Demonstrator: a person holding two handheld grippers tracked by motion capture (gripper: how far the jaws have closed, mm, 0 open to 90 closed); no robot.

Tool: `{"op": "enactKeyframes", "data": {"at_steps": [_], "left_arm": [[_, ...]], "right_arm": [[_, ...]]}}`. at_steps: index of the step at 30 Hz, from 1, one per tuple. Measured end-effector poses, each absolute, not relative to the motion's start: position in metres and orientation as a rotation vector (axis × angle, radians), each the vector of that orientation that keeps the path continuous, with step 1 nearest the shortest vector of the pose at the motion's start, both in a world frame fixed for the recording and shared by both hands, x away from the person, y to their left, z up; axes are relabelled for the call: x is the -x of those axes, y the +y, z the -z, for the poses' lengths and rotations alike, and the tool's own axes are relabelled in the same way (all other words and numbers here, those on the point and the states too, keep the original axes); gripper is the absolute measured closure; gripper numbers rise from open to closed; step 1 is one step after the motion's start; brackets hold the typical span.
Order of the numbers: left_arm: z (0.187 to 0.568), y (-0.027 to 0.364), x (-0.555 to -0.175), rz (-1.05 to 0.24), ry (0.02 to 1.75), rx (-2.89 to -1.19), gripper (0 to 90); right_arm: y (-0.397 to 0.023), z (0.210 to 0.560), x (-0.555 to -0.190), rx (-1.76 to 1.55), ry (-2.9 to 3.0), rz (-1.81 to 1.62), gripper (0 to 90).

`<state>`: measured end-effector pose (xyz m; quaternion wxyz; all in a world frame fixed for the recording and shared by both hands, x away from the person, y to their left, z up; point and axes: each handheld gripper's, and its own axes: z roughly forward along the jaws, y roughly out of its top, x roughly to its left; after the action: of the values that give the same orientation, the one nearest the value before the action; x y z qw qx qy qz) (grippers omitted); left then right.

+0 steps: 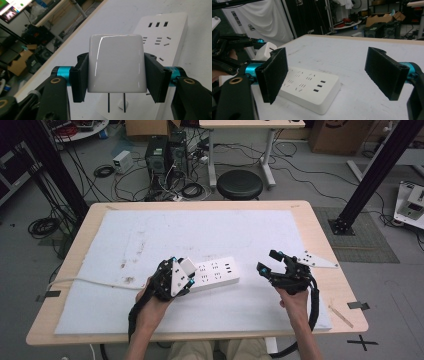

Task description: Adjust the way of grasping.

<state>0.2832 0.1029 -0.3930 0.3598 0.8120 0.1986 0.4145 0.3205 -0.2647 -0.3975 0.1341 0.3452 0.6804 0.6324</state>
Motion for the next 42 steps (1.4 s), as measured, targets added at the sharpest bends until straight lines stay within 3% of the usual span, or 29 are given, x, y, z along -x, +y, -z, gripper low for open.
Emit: {"op": "enactKeyframes", "data": {"at_steps": [12,25,34,42], "left_arm": [[0.403,0.069,-0.256,-1.325,0.268,-2.016,42.4],[0.408,0.044,-0.24,-1.466,0.142,-1.911,42.4],[0.412,0.041,-0.235,-1.523,0.084,-1.859,42.4],[0.413,0.039,-0.233,-1.492,0.062,-1.848,42.4]], "right_arm": [[-0.234,0.389,-0.323,-0.907,2.131,-1.926,19.5],[-0.201,0.389,-0.321,-0.789,2.304,-2.018,19.5],[-0.191,0.392,-0.321,-0.754,2.346,-2.039,19.5],[-0.183,0.394,-0.322,-0.739,2.366,-2.057,20.0]]}}
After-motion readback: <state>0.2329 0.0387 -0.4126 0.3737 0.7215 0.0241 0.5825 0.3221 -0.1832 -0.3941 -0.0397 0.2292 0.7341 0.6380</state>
